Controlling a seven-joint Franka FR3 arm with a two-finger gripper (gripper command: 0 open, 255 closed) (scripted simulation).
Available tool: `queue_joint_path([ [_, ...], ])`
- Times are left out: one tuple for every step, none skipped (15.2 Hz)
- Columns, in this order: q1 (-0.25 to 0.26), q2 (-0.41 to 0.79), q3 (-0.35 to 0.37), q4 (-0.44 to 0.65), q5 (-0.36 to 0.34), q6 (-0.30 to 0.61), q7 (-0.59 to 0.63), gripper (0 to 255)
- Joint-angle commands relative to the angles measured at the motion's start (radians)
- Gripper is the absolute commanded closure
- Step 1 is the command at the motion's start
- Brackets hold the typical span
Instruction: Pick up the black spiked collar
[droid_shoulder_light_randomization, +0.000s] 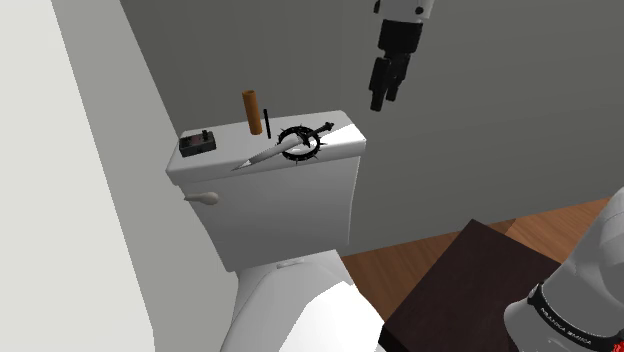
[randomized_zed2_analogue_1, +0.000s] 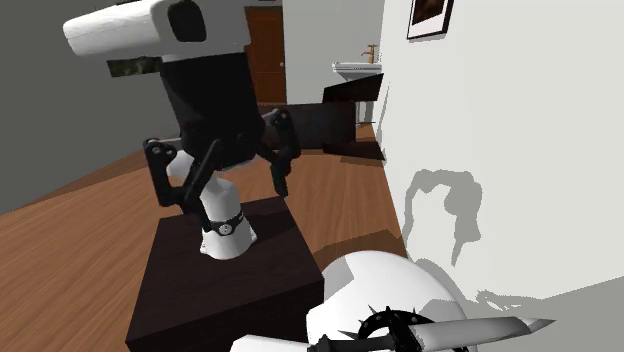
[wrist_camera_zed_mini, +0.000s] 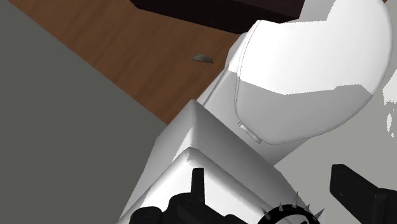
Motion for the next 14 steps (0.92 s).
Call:
queue_joint_path([
  [0.009, 0.09, -0.01, 0.076, 0.029, -0.007, -0.029, 0],
  [0.013, 0.136, -0.014, 0.116, 0.044, -0.012, -0.043, 0],
  [0.015, 0.182, -0.017, 0.159, 0.059, -0.02, -0.057, 0],
  [0.018, 0.228, -0.019, 0.203, 0.074, -0.029, -0.07, 0],
  [0.02, 0.275, -0.021, 0.249, 0.089, -0.039, -0.083, 0],
  [0.021, 0.322, -0.022, 0.297, 0.105, -0.052, -0.095, 0],
  [0.022, 0.37, -0.022, 0.348, 0.12, -0.066, -0.106, 0],
  [0.022, 0.418, -0.022, 0.4, 0.135, -0.082, -0.117, 0],
  [0.021, 0.468, -0.021, 0.456, 0.15, -0.099, -0.126, 0],
  [0.02, 0.518, -0.018, 0.514, 0.164, -0.118, -0.134, 0],
  [0.019, 0.569, -0.015, 0.576, 0.178, -0.14, -0.141, 0],
  [0.017, 0.623, -0.011, 0.642, 0.192, -0.163, -0.146, 0],
  [0.014, 0.678, -0.007, 0.712, 0.204, -0.189, -0.149, 0],
  [0.012, 0.737, -0.001, 0.79, 0.217, -0.218, -0.15, 0],
])
